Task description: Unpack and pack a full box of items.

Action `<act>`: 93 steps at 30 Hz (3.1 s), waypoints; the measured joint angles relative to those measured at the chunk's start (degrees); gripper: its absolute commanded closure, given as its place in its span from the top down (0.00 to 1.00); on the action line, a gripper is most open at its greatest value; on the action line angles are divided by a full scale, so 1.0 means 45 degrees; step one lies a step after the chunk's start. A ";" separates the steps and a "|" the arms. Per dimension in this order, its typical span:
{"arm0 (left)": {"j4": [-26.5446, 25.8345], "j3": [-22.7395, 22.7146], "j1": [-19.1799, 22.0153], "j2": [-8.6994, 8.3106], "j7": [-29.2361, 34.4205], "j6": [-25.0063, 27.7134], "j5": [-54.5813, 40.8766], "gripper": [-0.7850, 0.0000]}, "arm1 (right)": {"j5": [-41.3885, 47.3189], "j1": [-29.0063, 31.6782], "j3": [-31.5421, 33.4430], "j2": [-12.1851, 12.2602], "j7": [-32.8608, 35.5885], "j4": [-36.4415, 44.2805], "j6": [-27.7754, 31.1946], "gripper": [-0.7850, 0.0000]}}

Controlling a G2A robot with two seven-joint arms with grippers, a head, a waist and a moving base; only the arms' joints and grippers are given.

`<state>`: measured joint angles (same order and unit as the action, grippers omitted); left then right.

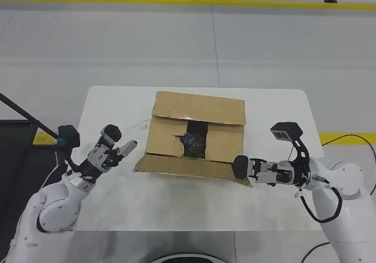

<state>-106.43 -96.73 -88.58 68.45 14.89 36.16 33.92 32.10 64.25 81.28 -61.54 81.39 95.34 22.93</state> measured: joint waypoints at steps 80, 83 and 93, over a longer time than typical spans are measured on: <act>0.1097 0.1497 0.0413 -0.0654 0.0941 0.1295 0.2272 1.00 | 0.1627 -0.5301 -0.5762 0.0786 -0.6442 -0.6110 -0.2171 1.00; 0.1097 0.1497 0.0413 -0.0654 0.0941 0.1295 0.2272 1.00 | 0.1281 -0.5516 -0.5874 0.0665 -0.6930 -0.6137 -0.2193 1.00; 0.1097 0.1497 0.0413 -0.0654 0.0941 0.1295 0.2272 1.00 | 0.0627 -0.6168 -0.6136 0.0270 -0.8481 -0.6337 -0.2150 1.00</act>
<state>-101.49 -89.99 -86.72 65.51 19.12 41.99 44.15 34.92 36.49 53.67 -60.33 43.22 66.82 13.26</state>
